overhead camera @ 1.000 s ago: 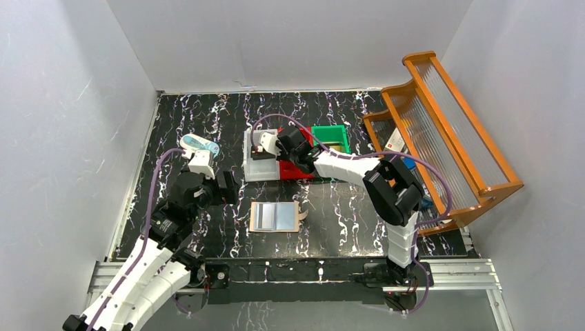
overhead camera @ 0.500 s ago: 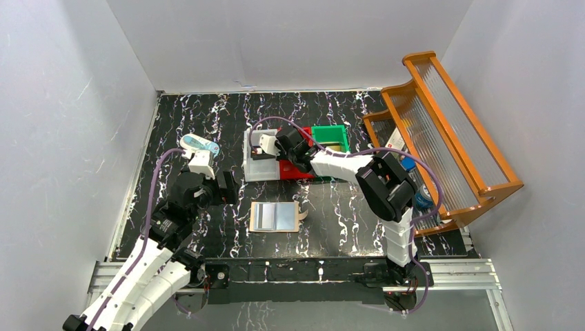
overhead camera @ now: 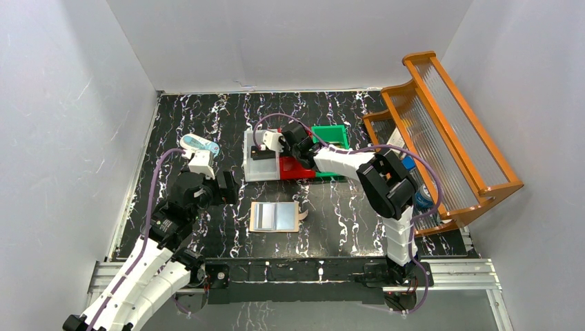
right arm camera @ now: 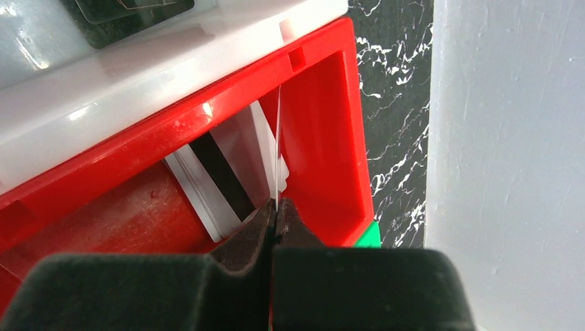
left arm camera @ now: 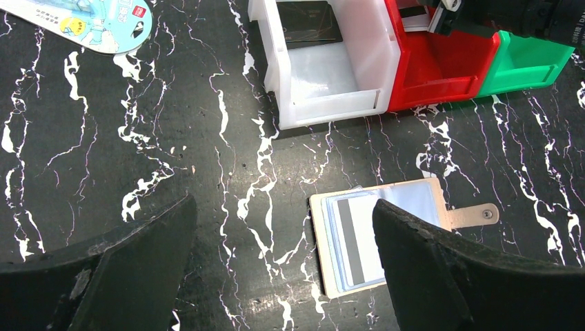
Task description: Take the credit cards out of the card holder
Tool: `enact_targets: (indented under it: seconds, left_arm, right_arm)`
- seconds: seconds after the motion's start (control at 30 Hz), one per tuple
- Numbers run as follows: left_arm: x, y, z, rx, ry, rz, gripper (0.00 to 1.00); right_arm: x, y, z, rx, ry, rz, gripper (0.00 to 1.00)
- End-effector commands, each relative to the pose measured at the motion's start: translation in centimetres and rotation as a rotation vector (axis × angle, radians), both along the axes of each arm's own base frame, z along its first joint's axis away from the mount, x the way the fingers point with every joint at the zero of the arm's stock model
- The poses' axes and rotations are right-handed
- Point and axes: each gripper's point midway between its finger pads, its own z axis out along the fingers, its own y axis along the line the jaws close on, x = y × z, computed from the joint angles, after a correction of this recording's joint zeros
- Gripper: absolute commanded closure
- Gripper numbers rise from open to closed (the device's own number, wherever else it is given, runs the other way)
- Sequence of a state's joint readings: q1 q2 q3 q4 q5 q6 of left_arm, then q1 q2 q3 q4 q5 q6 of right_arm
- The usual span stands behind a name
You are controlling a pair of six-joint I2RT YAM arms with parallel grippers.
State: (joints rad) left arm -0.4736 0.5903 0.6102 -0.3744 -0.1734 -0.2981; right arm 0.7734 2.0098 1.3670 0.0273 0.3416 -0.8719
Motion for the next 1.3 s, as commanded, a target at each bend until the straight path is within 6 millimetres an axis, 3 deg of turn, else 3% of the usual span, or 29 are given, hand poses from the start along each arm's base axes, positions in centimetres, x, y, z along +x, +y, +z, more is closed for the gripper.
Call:
enact_targets:
  seconds: [0.0,0.2,0.6,0.9,1.27]
  left_arm:
    - [0.2,0.3,0.0,0.007,-0.016,0.012,0.02]
    - [0.2,0.4,0.0,0.009,-0.014,0.019,0.02]
    - [0.2,0.5,0.0,0.007,-0.016,0.026,0.02]
    - [0.2,0.5,-0.1,0.010,-0.014,0.026,0.02]
    - [0.2,0.4,-0.1,0.009,-0.012,0.024,0.02]
  right_arm:
    - [1.6,1.3,1.6,0.045,-0.058,0.010,0.94]
    - [1.7,1.4,1.1,0.036,-0.057,0.016,0.88]
    - [1.2,1.1,2.0,0.050,-0.055,0.020,0.62]
    - [0.5,1.0,2.9,0.100,-0.038,0.013,0.51]
    - [0.1,0.9,4.4,0.168,-0.044,-0.002,0.45]
